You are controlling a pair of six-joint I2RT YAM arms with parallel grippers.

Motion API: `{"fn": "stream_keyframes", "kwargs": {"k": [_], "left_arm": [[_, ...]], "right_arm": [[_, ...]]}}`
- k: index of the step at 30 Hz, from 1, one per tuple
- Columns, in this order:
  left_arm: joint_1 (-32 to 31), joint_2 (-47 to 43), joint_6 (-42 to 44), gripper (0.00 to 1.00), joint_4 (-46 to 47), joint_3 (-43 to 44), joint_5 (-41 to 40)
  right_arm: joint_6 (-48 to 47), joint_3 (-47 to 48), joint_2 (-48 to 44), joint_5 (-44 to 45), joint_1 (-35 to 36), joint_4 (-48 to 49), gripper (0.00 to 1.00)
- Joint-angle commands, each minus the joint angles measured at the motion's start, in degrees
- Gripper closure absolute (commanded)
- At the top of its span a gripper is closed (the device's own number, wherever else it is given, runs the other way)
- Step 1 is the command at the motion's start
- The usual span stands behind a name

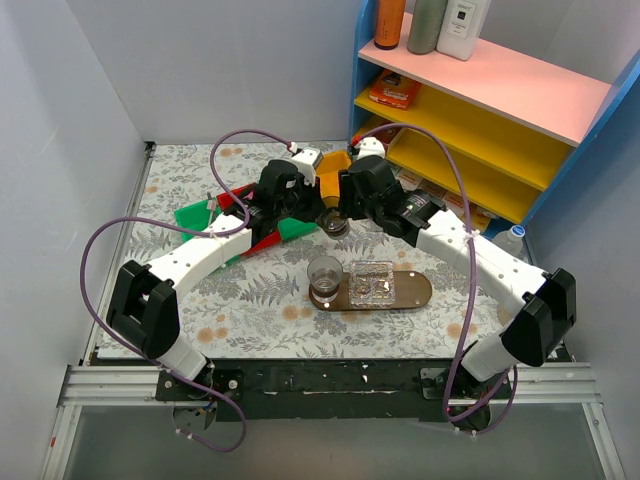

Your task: Prepare toiletry sets of a toothbrush and toothpaste on the tray

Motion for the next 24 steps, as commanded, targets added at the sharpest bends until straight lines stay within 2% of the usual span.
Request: {"fn": "stream_keyframes", "kwargs": {"k": [1, 14, 24], "left_arm": [[-0.3, -4.2, 0.1, 1.00, 4.6, 0.3, 0.0], [-0.6, -4.3, 0.4, 1.00, 4.9, 0.2, -0.4], [-0.5, -4.3, 0.4, 1.00, 5.0, 0.0, -0.8]], "right_arm": [[-1.3, 3.7, 2.1, 2.9, 0.2, -0.4, 0.51], [-1.4, 4.4, 6.0, 3.1, 0.3, -1.3, 0.57], [-1.4, 4.9, 7.3, 3.2, 0.2, -1.1, 0.69]]}}
